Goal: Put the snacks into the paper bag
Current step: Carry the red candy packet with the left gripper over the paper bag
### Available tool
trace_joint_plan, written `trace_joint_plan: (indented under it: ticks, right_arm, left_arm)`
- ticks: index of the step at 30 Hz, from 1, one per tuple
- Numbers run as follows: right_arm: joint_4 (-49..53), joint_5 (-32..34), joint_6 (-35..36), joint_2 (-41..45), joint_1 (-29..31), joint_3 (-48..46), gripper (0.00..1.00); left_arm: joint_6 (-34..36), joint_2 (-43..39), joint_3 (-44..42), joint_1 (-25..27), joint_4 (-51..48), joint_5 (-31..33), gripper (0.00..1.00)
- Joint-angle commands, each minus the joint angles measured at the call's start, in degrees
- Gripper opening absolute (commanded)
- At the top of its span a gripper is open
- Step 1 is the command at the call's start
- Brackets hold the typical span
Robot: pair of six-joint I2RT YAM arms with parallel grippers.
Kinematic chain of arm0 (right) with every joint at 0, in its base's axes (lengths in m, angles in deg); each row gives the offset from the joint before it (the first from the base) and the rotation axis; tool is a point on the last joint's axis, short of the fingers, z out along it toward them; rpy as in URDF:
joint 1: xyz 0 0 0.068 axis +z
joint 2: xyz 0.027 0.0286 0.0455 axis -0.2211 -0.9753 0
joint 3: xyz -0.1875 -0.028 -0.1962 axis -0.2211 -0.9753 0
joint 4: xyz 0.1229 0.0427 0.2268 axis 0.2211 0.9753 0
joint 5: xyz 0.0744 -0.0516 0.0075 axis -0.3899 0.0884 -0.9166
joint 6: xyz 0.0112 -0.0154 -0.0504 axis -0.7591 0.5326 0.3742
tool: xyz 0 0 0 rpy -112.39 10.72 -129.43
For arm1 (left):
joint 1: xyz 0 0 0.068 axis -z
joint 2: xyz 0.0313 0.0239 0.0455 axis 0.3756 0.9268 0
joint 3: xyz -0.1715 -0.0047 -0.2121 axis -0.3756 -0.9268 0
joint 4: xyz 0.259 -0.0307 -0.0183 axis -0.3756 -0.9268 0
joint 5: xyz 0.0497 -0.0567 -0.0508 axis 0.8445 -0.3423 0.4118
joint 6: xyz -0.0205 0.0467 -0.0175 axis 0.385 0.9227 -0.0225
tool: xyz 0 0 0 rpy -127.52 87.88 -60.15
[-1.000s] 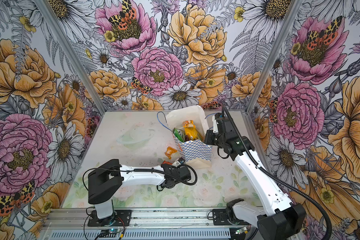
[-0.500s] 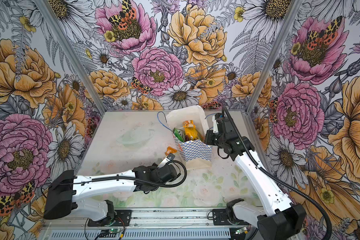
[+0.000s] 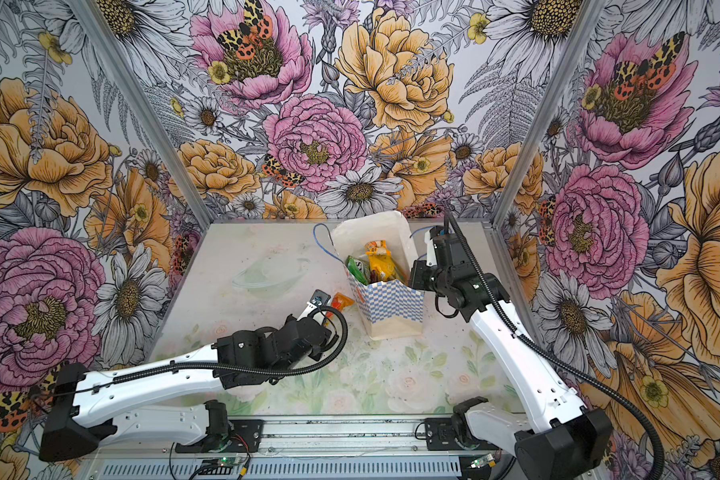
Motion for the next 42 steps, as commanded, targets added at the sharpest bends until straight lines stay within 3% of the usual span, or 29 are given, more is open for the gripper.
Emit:
trace_joint_plan:
  ticks: [1, 11, 16, 23, 28, 34, 42]
  right_arm:
    - [-2.35, -0.86, 0.33, 1.92, -0.3, 0.37, 0.0]
    - [-2.43, -1.03, 0.19, 1.77, -0.29, 0.59, 0.0]
    - [-2.52, -1.29, 0.14, 1.87, -0.25, 0.64, 0.0]
    - [-2.51, -1.49, 0.11, 2.37, -0.18, 0.55, 0.0]
    - [-2.51, -1.6, -0.01, 2.3, -0.17, 0.39, 0.0]
    - [-2.52, -1.28, -0.11, 2.58, -0.12, 0.2, 0.0]
    - [-2.52, -1.63, -0.2, 2.43, -0.13, 0.37, 0.0]
  left_arm:
    - [2.55, -3.07, 5.12, 0.32, 2.17, -2.94, 0.0]
    - [9.27, -3.47, 16.64, 0.38, 5.9, -4.06, 0.0]
    - [11.57, 1.21, 24.29, -2.37, 6.81, -4.86, 0.0]
    - [5.46, 10.47, 34.01, -9.97, 5.85, -17.69, 0.0]
    - [2.65, 18.27, 42.09, -12.31, 1.46, -20.54, 0.0]
    - [-3.9, 24.05, 46.01, -16.99, -0.34, -27.89, 0.0]
    - [-6.8, 32.46, 53.42, -19.07, -6.43, -28.66, 0.0]
